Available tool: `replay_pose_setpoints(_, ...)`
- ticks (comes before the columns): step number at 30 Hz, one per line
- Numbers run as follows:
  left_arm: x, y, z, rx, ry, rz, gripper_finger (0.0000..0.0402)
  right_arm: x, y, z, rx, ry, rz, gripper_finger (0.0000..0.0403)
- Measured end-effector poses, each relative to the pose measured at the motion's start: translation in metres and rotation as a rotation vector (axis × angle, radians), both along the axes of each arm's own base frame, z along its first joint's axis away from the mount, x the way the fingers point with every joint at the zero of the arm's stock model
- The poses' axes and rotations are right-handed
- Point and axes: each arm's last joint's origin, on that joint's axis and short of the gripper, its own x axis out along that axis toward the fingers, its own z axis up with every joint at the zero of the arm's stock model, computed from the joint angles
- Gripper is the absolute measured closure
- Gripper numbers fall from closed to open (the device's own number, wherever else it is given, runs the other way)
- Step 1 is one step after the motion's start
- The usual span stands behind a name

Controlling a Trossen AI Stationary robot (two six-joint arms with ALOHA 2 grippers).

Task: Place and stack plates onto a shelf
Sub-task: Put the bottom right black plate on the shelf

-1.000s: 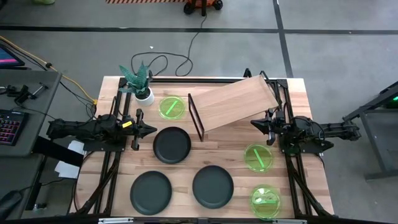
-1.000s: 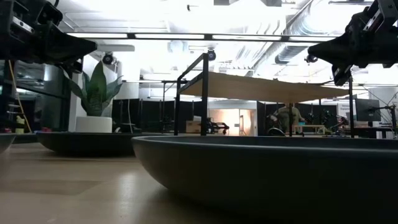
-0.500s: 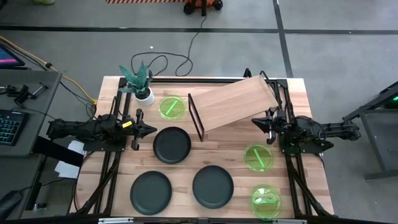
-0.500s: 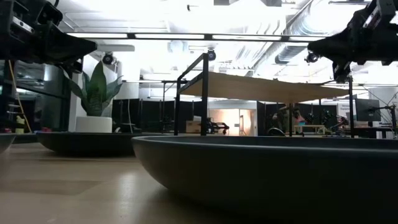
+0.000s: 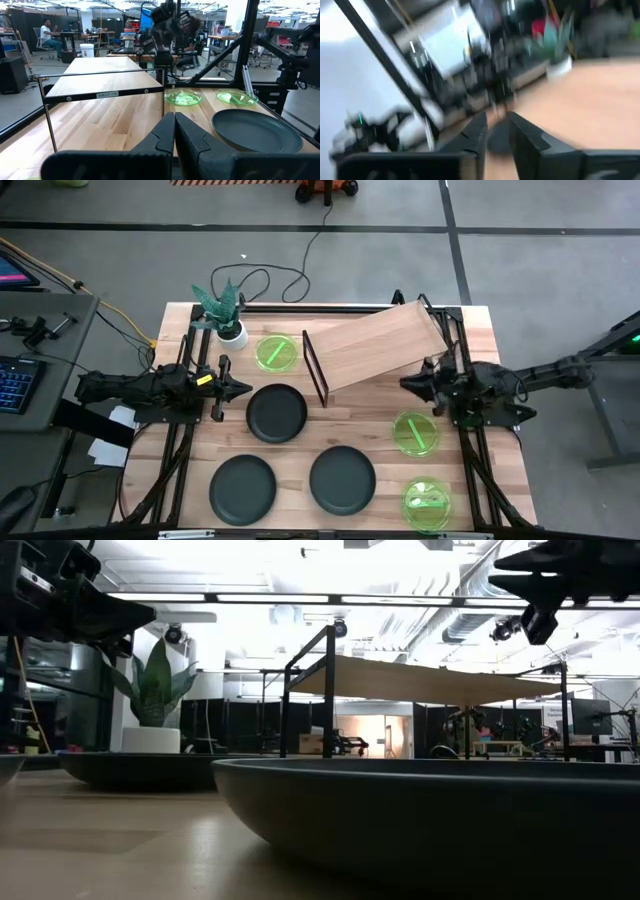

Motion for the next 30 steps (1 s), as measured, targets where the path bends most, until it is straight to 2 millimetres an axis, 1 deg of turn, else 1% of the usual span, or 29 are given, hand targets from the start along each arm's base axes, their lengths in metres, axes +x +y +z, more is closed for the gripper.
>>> replay_pose_setpoints(3, 0.0, 0.0, 0.0, 0.0, 0.0, 0.0, 0.0398, 0.009, 0.009, 0.007, 0.047, 0.249, 0.038, 0.0288)
replay_pose_setpoints(6, 0.0, 0.0, 0.0, 0.0, 0.0, 0.0, 0.0398, 0.018, 0.019, 0.001, 0.132, 0.481, 0.036, 0.0264)
replay_pose_setpoints(10, 0.0, 0.0, 0.0, 0.0, 0.0, 0.0, 0.0398, 0.034, 0.035, -0.021, 0.233, 0.656, 0.018, 0.0247)
replay_pose_setpoints(14, 0.0, 0.0, 0.0, 0.0, 0.0, 0.0, 0.0398, 0.047, 0.051, -0.047, 0.281, 0.824, 0.011, 0.0242)
replay_pose_setpoints(17, 0.0, 0.0, 0.0, 0.0, 0.0, 0.0, 0.0398, 0.059, 0.063, -0.06, 0.323, 0.853, 0.039, 0.0242)
replay_pose_setpoints(23, 0.0, 0.0, 0.0, 0.0, 0.0, 0.0, 0.0398, 0.087, 0.085, -0.072, 0.404, 0.759, 0.16, 0.0242)
replay_pose_setpoints(26, 0.0, 0.0, 0.0, 0.0, 0.0, 0.0, 0.0398, 0.101, 0.096, -0.072, 0.4, 0.804, 0.154, 0.0242)
replay_pose_setpoints(30, 0.0, 0.0, 0.0, 0.0, 0.0, 0.0, 0.0398, 0.121, 0.109, -0.068, 0.341, 0.927, 0.115, 0.0242)
